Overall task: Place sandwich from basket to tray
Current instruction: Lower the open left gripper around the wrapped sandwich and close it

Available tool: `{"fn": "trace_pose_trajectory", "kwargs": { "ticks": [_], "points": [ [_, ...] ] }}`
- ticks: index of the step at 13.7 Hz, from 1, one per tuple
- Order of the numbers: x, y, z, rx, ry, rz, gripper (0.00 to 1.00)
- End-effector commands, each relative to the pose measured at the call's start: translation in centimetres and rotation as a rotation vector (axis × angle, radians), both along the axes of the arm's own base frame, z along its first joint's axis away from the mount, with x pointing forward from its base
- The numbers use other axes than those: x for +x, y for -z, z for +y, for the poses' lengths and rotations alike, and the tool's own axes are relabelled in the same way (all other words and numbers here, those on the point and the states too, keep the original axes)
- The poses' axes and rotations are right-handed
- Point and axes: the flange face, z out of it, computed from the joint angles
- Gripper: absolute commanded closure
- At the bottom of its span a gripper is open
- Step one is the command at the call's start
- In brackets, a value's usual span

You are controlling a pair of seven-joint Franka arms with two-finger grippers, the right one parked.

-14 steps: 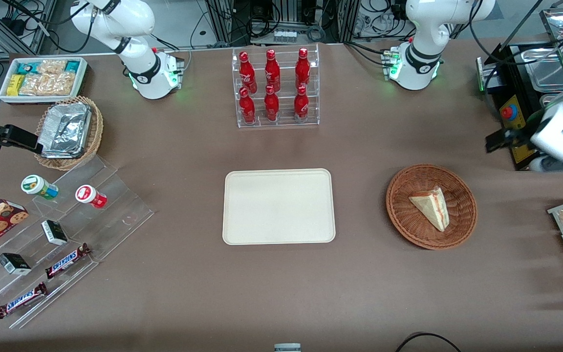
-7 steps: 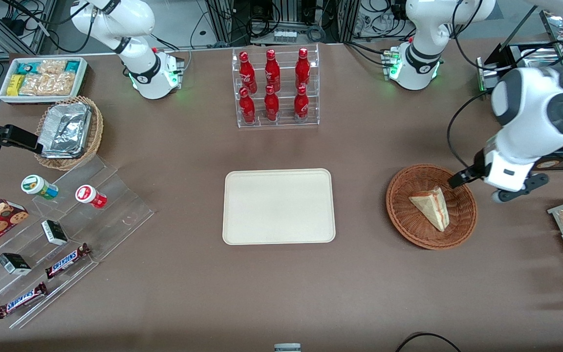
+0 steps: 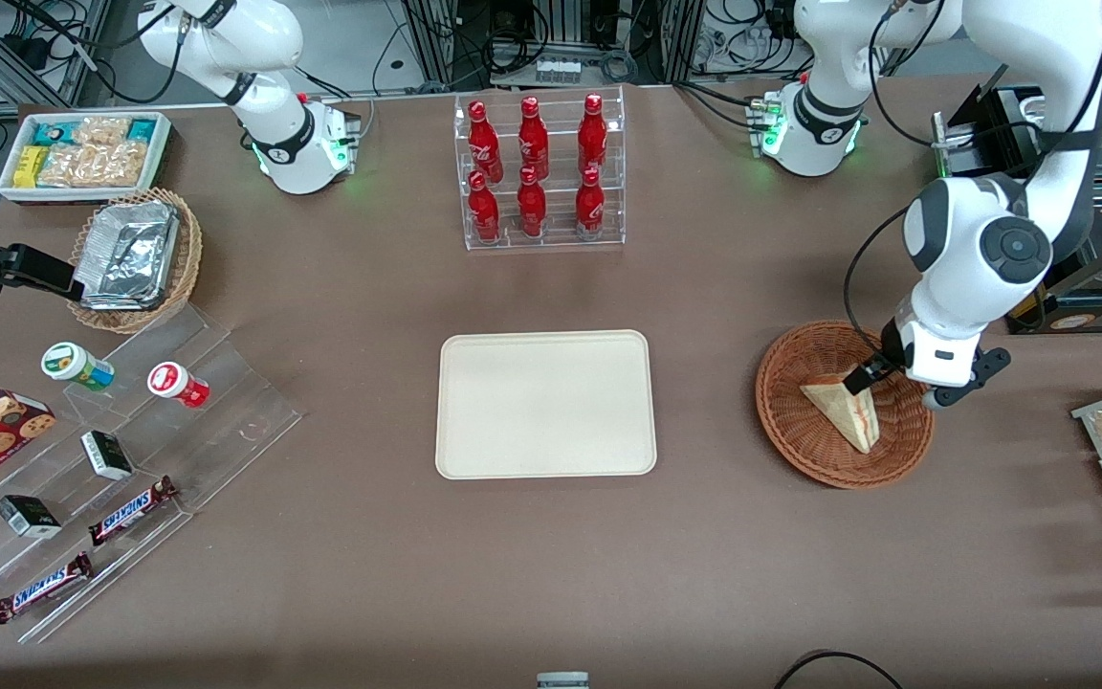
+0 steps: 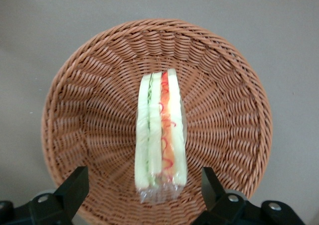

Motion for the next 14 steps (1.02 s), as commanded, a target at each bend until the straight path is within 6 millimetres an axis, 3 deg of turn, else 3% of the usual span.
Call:
{"fn": "trace_pose_trajectory", "kwargs": {
  "ticks": [1,7,8,10,11,12,14],
  "points": [
    [-0.2,2.1,-0.8,-0.002,-0.031,-0.032,0.0],
    [-0.5,5.4,-1.1,0.0,-0.025,-0.01,0.02],
    [-0.5,5.4,-1.0,-0.001,-0.037,-0.009,0.15],
    [-0.6,5.9,-1.2,-0.002,-0.079,0.003,0.57],
    [-0.5,6.0,-1.3,-0.001,-0.075,0.004,0.68],
    [-0.5,5.9,-1.7,-0.002,-0.07,0.001,0.75],
    [-0.1,4.9,-1.7,-0.002,-0.072,-0.002,0.77]
  ]
}}
